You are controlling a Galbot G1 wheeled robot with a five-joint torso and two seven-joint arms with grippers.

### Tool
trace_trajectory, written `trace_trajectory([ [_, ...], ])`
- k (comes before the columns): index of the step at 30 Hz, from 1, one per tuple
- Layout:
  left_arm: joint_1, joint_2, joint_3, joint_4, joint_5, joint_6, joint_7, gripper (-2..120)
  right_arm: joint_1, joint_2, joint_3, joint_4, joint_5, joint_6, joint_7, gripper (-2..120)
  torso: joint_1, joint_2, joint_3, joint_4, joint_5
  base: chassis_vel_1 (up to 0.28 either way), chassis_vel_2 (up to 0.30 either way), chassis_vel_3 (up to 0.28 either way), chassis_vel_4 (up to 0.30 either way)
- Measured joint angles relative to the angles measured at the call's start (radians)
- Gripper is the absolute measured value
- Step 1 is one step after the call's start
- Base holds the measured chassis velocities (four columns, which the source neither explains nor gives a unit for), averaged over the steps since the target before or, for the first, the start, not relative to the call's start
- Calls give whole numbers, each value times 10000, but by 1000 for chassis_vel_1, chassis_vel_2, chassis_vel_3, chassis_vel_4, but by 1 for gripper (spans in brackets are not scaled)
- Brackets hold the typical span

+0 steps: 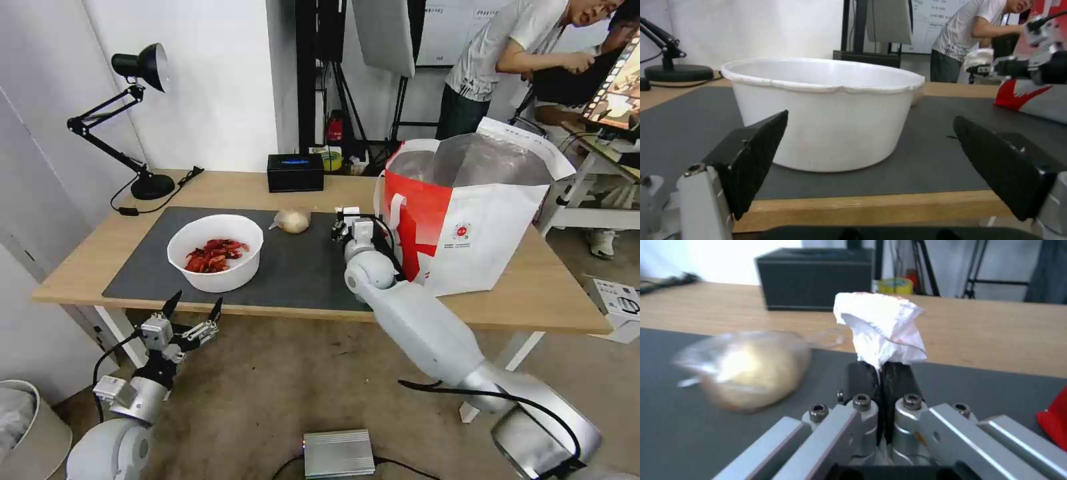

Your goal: Pick up the trash from the table and place it into the takeout bag.

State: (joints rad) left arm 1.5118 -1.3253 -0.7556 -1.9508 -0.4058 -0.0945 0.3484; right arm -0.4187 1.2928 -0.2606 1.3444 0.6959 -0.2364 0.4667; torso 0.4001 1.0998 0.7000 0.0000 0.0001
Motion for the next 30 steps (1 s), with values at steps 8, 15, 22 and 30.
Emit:
trace_trajectory([
  [8, 100, 103, -241, -92, -32, 24, -5, 100, -922, -616, -14, 1821, -220, 115, -180, 0, -2, 2, -1, 1, -1, 0, 0, 0, 0],
  [15, 133, 116, -213, -91, -39, 25, -9, 100, -2346, -1607, 405, 3405, -1116, 522, -979, 0, -2, 2, -1, 0, -1, 0, 0, 0, 0],
  [22, 75, 144, -99, -103, -2, 44, -17, 100, -4555, -2291, 1688, 4502, -3010, 1946, -2367, 0, -3, 2, -1, -4, 3, 0, 0, 0, 0],
  [30, -16, 183, 32, -114, 8, 81, -19, 100, -6347, -2701, 3200, 5528, -3725, 3080, -3123, 0, -3, 2, -1, -3, 2, 0, 0, 0, 0],
])
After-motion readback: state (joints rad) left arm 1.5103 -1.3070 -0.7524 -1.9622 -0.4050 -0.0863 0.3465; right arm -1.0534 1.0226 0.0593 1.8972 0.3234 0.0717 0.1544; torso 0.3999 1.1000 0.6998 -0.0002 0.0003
